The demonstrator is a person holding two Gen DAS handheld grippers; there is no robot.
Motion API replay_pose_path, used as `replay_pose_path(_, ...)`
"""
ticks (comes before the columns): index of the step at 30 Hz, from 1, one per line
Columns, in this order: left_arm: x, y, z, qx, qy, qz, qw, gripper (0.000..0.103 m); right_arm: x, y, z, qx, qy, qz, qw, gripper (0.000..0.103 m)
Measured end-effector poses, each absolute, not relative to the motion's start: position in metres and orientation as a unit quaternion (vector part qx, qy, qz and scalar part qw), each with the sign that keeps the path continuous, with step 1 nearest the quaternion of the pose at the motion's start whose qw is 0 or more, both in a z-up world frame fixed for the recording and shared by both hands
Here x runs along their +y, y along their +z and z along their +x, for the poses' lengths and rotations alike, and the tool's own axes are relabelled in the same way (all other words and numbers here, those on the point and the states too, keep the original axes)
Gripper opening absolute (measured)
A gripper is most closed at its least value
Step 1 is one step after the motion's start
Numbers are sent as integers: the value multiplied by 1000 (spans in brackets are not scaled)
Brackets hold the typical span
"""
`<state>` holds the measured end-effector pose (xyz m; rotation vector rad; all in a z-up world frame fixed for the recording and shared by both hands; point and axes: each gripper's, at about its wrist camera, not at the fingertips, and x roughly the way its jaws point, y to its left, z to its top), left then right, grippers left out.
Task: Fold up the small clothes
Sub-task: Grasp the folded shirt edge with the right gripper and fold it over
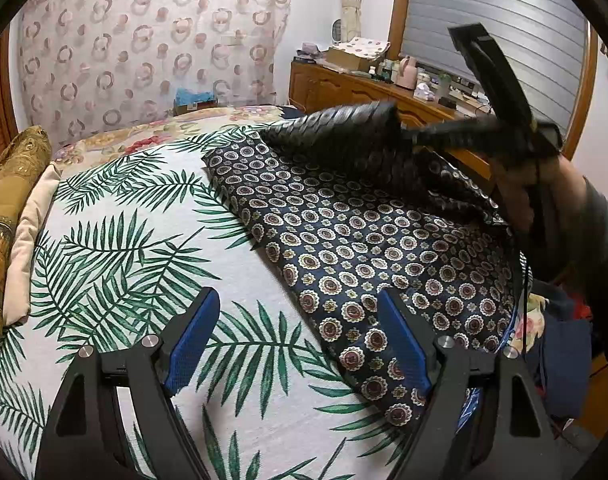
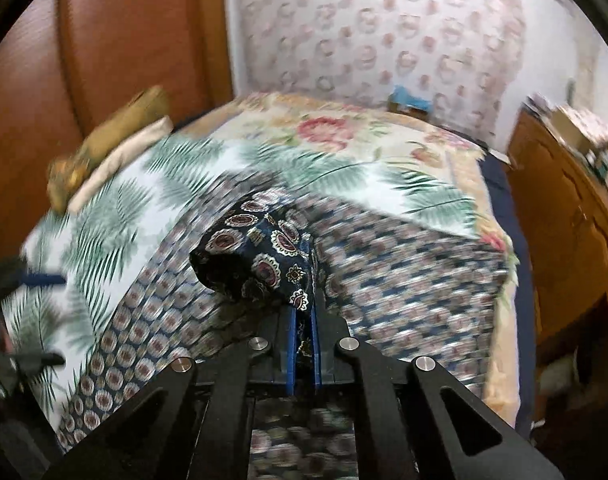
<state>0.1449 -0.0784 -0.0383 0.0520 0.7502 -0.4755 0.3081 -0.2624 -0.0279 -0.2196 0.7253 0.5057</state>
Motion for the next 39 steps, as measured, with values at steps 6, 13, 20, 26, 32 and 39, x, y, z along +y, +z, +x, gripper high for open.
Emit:
replay_pose_path(6,-84,-41,145,368,-231,26,900,82,-302,-21,346,367,194,-55,908,6)
replay_pose_path(13,-90,-42,144,369,-234,34,899,82,-300,-33,371,383,115,-44,915,13)
replay_pose_path(20,-90,-44,145,370,-234,31,898,82,-303,-32,365,372,100,-28,923,27)
replay_pose_path(26,-94,-49,146,376,-231,32,897,82,-287,-52,366,399,138,-45,905,27)
replay_pose_path(32,-93,-52,146,379,-230,31,896,82,-281,-84,397,438,124,-48,889,34)
replay_pose_path(39,-91,-56,147,382,-230,26,895,82,-284,-87,404,436,146,-47,887,7)
